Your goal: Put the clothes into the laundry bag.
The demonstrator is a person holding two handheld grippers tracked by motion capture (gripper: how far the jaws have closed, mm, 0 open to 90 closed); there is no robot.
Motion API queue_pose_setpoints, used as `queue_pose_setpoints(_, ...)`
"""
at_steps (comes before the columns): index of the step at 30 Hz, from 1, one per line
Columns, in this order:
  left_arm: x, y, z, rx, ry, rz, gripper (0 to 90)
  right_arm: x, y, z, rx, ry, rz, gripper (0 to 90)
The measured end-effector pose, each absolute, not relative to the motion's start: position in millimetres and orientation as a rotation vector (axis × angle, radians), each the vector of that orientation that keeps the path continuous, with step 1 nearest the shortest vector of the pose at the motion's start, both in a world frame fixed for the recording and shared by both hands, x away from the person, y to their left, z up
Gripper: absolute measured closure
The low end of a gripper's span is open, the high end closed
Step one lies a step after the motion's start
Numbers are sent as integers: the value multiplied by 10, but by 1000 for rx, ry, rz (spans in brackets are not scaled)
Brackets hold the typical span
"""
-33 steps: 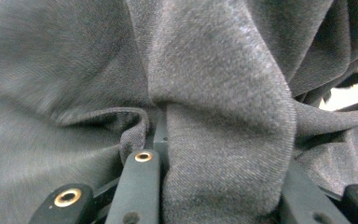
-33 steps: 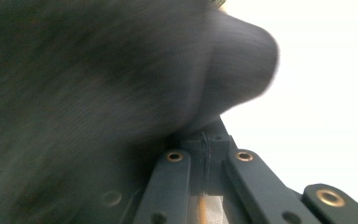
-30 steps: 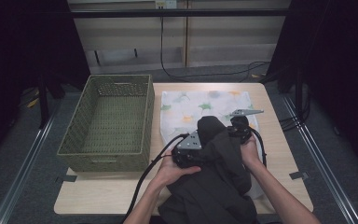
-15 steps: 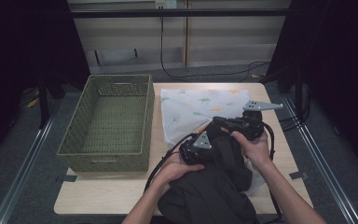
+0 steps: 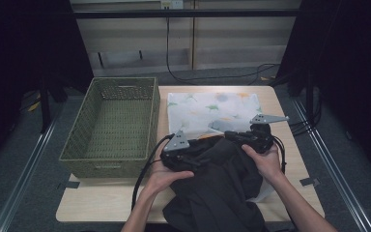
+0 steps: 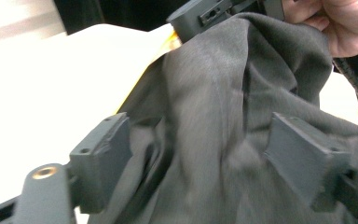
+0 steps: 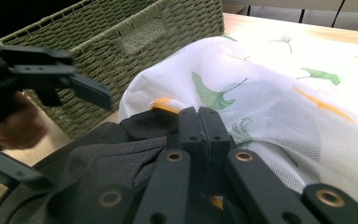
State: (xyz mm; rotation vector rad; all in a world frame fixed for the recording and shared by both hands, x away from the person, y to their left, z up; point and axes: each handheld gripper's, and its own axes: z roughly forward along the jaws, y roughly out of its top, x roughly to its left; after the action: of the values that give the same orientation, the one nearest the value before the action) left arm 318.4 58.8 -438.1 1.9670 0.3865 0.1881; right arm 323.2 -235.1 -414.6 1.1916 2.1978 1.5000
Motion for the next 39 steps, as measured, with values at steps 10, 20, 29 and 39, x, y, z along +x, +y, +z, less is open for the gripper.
queue_pose_setpoints(10, 2919, 807, -4722, 1995, 499, 165, 61, 3255, -2376, -4163, 1202, 2196, 1502, 897)
queue_pose_setpoints(20, 3037, 635, -5055, 2121, 558, 128, 51, 3264, -2312, -4174, 1183, 2218, 1505, 896)
queue_pose_setpoints(29, 3062, 642, -5035, 2128, 524, 76, 516, 3244, -2267, -4163, 1175, 2226, 1517, 896)
queue_pose_setpoints(39, 3070, 626, -4650, 2012, 457, 92, 761, 3255, -2220, -4165, 1169, 2232, 1526, 896)
